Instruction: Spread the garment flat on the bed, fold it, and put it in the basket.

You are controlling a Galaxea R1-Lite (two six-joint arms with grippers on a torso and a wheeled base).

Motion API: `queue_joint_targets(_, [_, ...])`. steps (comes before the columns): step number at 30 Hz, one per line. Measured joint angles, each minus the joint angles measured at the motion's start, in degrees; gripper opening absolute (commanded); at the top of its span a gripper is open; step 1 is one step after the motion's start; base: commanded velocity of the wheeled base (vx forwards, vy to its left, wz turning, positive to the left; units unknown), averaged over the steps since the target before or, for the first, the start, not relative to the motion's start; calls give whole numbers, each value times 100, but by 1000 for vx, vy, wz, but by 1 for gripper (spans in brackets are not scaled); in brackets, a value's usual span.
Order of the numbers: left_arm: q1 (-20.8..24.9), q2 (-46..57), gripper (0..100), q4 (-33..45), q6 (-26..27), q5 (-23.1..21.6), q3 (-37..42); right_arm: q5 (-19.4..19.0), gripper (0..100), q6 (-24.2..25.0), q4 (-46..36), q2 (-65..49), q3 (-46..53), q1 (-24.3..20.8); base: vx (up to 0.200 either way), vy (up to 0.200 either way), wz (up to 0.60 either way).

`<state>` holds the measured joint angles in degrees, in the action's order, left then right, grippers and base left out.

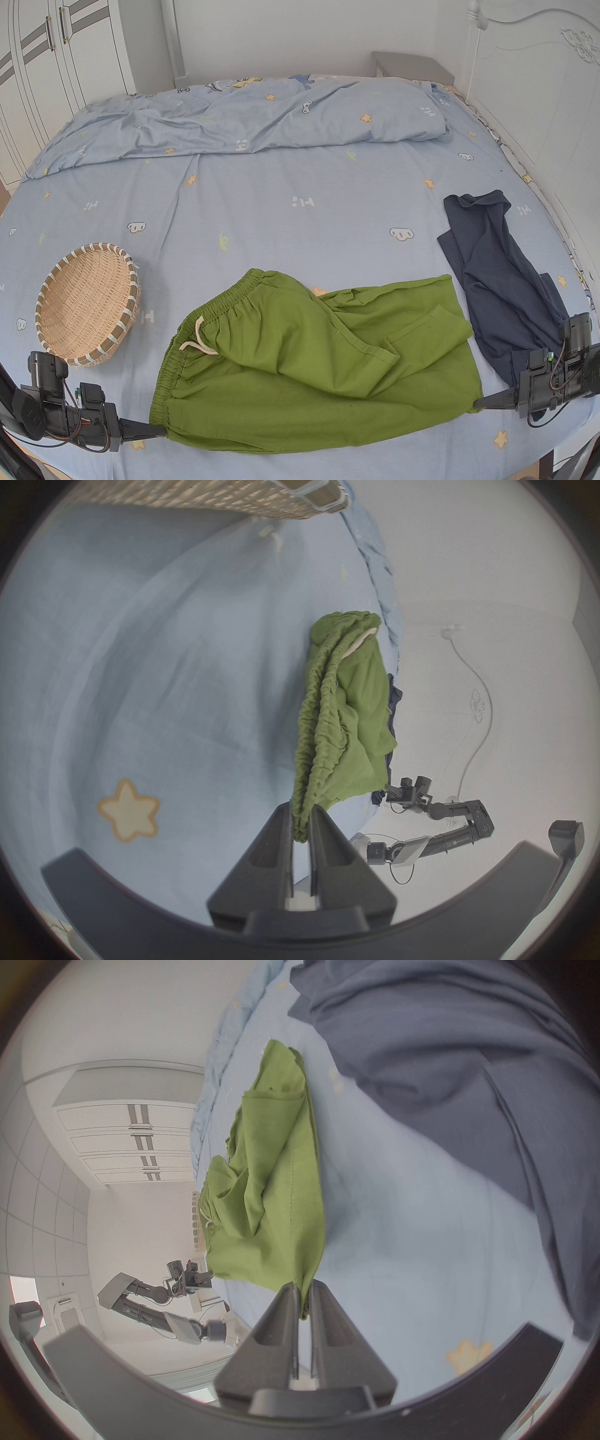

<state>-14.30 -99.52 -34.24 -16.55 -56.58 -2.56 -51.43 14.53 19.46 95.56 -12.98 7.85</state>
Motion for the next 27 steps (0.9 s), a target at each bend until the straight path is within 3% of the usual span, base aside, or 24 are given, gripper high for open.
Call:
queue_joint_targets(4, [-20, 151, 0, 534, 295, 202, 108, 52, 0, -41, -424, -405, 124, -26, 0, 0, 0])
queue_joint_targets(9, [-155, 286, 0, 1307, 1057, 556, 149, 343, 0, -55, -495, -662, 445, -69, 0, 0, 0])
queue_joint_targets(15, [-741, 473, 0, 2032, 1907, 701, 160, 679, 0, -77, -506, -780, 775, -113, 0, 0, 0])
queue_joint_targets(21, [-986, 628, 0, 2297, 2069, 745, 157, 1446, 0, -235, -484, -817, 1117, -408, 0, 0, 0])
queue_joint_targets(27, [-1017, 761, 0, 2514, 2104, 828, 155, 1564, 0, -301, -468, -808, 1186, -568, 0, 0, 0])
